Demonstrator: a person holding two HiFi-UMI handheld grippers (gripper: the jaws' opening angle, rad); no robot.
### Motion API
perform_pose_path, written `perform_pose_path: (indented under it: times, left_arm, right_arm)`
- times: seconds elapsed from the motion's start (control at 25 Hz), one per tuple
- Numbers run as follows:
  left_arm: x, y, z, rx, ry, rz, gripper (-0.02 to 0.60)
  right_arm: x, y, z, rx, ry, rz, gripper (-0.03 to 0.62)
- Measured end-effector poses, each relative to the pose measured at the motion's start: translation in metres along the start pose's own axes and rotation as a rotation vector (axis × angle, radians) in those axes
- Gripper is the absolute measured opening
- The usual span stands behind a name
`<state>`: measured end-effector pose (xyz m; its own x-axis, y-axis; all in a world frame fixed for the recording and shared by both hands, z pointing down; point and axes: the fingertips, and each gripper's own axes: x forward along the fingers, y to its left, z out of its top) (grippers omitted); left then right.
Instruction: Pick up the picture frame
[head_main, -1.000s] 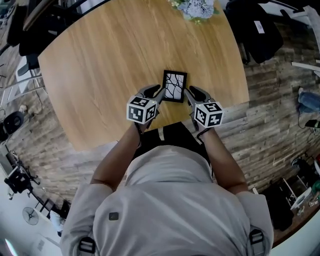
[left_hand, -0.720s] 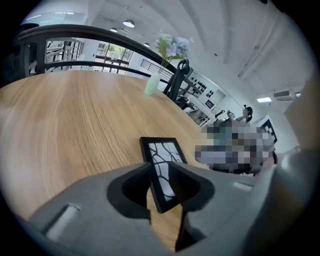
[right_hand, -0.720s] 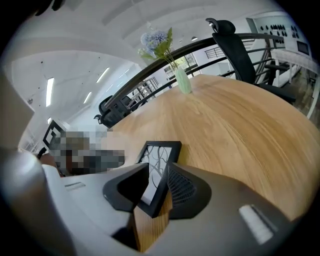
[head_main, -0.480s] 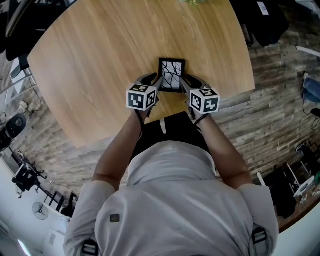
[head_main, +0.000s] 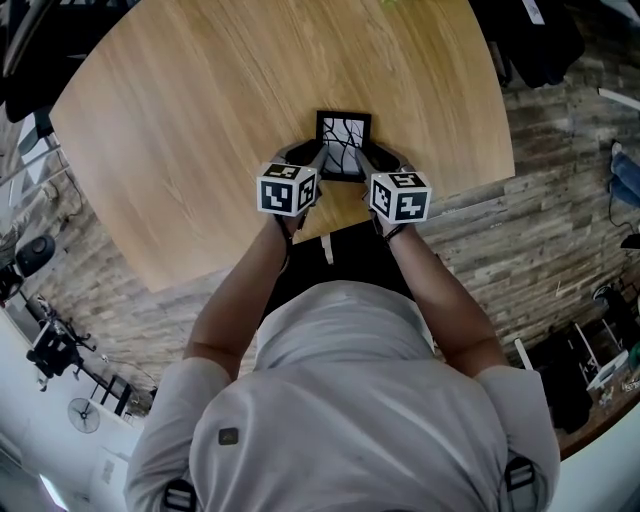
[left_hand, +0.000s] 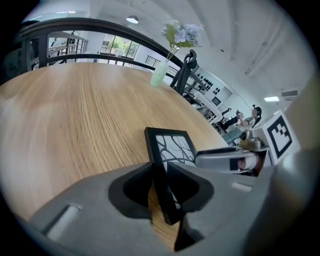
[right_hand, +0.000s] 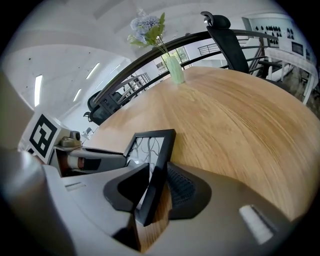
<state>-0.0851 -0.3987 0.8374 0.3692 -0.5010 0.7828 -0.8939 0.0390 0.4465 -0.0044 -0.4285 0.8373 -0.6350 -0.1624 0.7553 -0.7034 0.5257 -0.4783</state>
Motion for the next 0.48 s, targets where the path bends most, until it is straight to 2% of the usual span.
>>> perform_pose_path:
  times: [0.16, 0.48]
  left_arm:
    - [0.0017, 0.0001, -0.0012, -0.007, -0.005, -0.004, 0.096]
    - [-0.0034, -0.0015, -0.0017, -0.078, -0.018, -0.043, 0.084]
  right_arm:
    - [0.0004, -0.0037, -0.0017, 0.017, -0.018, -0.015, 0.101]
    - [-0.0048, -0.0009, -0.0035, 0.045, -0.021, -0.026, 0.094]
